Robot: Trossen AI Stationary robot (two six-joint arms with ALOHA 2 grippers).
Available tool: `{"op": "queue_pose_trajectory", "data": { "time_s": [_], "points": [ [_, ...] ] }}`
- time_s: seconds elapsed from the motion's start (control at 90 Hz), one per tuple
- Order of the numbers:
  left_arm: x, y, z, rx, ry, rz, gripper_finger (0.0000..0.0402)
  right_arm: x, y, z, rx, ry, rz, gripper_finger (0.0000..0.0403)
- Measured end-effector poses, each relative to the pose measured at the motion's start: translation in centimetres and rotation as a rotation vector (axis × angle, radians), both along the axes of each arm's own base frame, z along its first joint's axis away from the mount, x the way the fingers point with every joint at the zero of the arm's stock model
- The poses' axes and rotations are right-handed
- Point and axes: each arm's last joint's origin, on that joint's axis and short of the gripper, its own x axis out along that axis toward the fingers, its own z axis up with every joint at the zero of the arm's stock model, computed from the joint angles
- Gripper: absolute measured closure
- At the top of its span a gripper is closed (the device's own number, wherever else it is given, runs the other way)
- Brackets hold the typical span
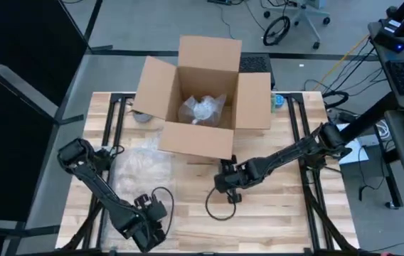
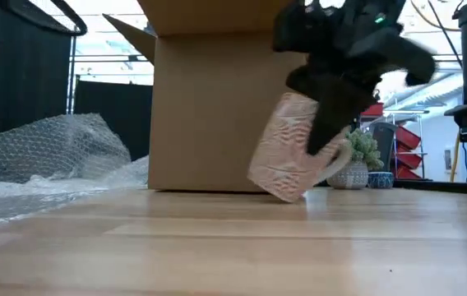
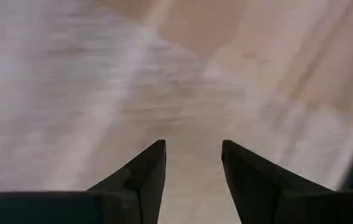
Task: Wrap mug
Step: Wrap the orange mug with bubble wrap
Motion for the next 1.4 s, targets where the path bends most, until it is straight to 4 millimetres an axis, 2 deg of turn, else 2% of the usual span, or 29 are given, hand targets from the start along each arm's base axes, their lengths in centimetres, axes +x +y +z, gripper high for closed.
{"op": "queue_pose_trajectory", "data": {
  "time_s": [0.144,0.3,0.511,0.611,0.733,0.8,0.856,0.944,1.044,1.1,1.156,1.211,1.3,1.4],
  "points": [
    [2.4,-0.1,-3.2,-0.015,0.024,-0.075,0.0256,-1.1,1.5,0.8,0.013,-0.001,0.026,0.0397],
    [5.1,0.6,-4.4,-0.05,-0.01,-0.099,0.0256,-2.2,3.0,3.0,0.044,-0.051,0.052,0.0398],
    [10.8,3.5,-3.4,-0.045,-0.248,-0.215,0.0256,-4.2,4.7,6.6,0.065,-0.082,0.117,0.0401],
    [13.5,5.4,-2.0,-0.023,-0.389,-0.231,0.0256,-5.0,4.7,8.0,0.078,-0.126,0.089,0.0401],
    [15.0,6.7,0.0,-0.047,-0.397,-0.234,0.0256,-5.5,5.0,8.6,0.074,-0.156,0.075,0.0401],
    [14.5,6.1,1.9,-0.074,-0.355,-0.287,0.0256,-5.6,5.2,8.6,0.08,-0.158,0.08,0.0402],
    [13.2,5.3,3.9,-0.061,-0.305,-0.319,0.0256,-5.3,5.4,8.5,0.088,-0.172,0.085,0.0402],
    [10.1,4.1,6.7,0.043,-0.249,-0.305,0.0256,-4.7,5.7,8.0,0.073,-0.184,0.116,0.0402],
    [6.3,3.5,8.7,0.186,-0.212,-0.241,0.0256,-3.4,6.5,7.5,0.064,-0.249,0.188,0.0402],
    [4.2,3.7,9.1,0.241,-0.168,-0.18,0.0256,-2.4,6.9,7.6,0.066,-0.285,0.214,0.0402],
    [2.5,3.9,8.7,0.266,-0.123,-0.118,0.0256,-1.3,7.4,7.6,0.067,-0.289,0.24,0.0403],
    [1.2,3.8,7.4,0.271,-0.099,-0.069,0.0257,-0.1,7.8,7.4,0.058,-0.267,0.263,0.0403],
    [0.2,3.6,3.8,0.243,-0.11,-0.026,0.0257,1.8,8.4,7.0,0.009,-0.204,0.288,0.0403],
    [-0.2,3.3,-0.6,0.113,-0.166,0.0,0.0257,3.5,8.8,6.9,-0.035,-0.111,0.285,0.0403]
  ]
}}
